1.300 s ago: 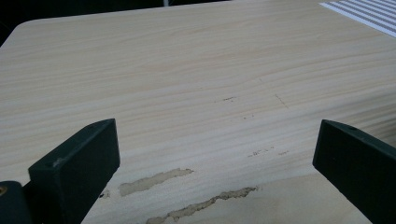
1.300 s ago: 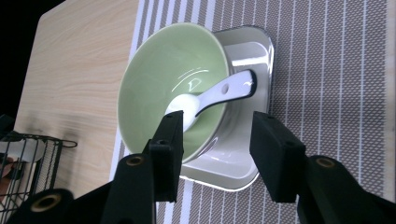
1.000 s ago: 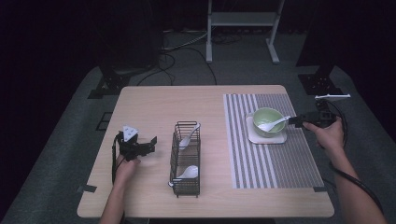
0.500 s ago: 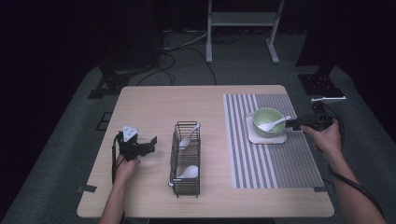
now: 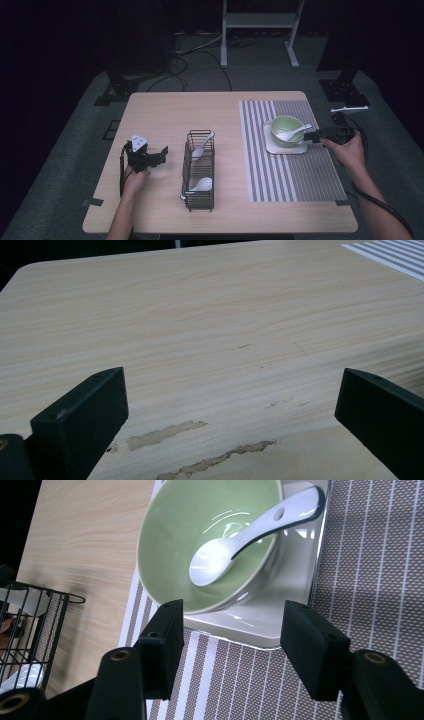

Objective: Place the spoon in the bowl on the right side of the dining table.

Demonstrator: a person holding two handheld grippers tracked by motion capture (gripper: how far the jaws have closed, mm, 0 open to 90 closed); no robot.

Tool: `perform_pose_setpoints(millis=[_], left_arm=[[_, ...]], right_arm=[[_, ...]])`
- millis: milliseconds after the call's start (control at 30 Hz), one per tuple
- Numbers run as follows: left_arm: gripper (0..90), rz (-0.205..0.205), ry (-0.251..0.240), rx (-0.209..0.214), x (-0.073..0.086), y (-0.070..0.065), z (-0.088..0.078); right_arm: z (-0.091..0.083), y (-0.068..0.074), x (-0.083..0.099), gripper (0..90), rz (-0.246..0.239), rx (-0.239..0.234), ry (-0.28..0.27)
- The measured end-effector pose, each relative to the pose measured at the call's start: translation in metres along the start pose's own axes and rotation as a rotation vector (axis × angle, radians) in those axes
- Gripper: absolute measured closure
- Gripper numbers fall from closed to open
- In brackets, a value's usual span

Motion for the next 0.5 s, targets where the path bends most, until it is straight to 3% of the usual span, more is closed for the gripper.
perform_pose_setpoints(millis=[500], left_arm=[[0.0,0.0,-0.002,-0.003,0.0,0.0,0.0]], right_arm=[[0.001,0.009,0.018,40.8,-0.047,-0.025,0.02]])
Point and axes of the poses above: each handheld gripper's, and its own axes: z roughly forward along the jaws, x roughly out of its underside, y roughly to its left, the point moved 5 cm from there along z, roughly forward along the jaws, and after that the axes turned 2 degrees about -y, right-handed, at the moved point
